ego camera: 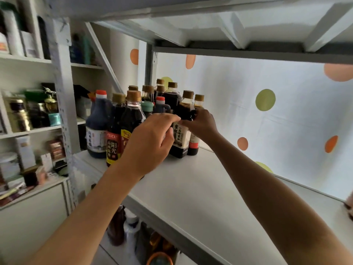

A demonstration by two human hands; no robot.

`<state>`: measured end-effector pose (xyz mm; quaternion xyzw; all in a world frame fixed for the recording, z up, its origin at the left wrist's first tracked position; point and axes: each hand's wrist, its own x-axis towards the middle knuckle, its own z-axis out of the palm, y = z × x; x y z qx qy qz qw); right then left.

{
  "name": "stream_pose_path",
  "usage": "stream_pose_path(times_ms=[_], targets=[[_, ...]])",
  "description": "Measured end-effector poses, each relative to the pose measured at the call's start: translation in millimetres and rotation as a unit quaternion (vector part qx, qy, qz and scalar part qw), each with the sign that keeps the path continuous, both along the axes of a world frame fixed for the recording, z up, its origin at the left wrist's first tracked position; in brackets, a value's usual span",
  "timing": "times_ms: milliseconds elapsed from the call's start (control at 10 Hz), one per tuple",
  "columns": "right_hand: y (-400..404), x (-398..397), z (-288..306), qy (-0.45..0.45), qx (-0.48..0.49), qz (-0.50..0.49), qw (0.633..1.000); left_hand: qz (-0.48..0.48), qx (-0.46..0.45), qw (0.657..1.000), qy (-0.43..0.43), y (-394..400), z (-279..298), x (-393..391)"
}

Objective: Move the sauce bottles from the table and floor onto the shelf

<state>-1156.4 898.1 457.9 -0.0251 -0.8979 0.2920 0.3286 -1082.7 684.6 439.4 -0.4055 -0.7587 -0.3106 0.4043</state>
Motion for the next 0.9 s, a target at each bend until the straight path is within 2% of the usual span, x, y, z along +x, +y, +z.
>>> stream_pose_path(times_ms=[300, 500, 700, 900], targets=[[-2.0, -7.9, -11.7, -0.034, -0.014, -0.014, 0.999, 0.028, -0.023, 0.999, -0.023, -5.3, -10.6, -4.9], [-4.2, -5.0, -12.8, -0.008, -0.093, 0.005, 0.996, 0.009, -0.023, 0.999, -0.048, 1.1, -13.7, -6.5], [-10.0, 5.8, -16.0, -0.004, -0.074, -0.018, 0.997, -0.01, -0.021, 0.997, -0.079, 13.4, -26.1, -16.7], [-28.3, 44.2, -13.9, -0.016, 0.006, -0.086, 0.996, -0.064, 0.042, 0.991, -0.109, 29.7, -31.0, -11.7]])
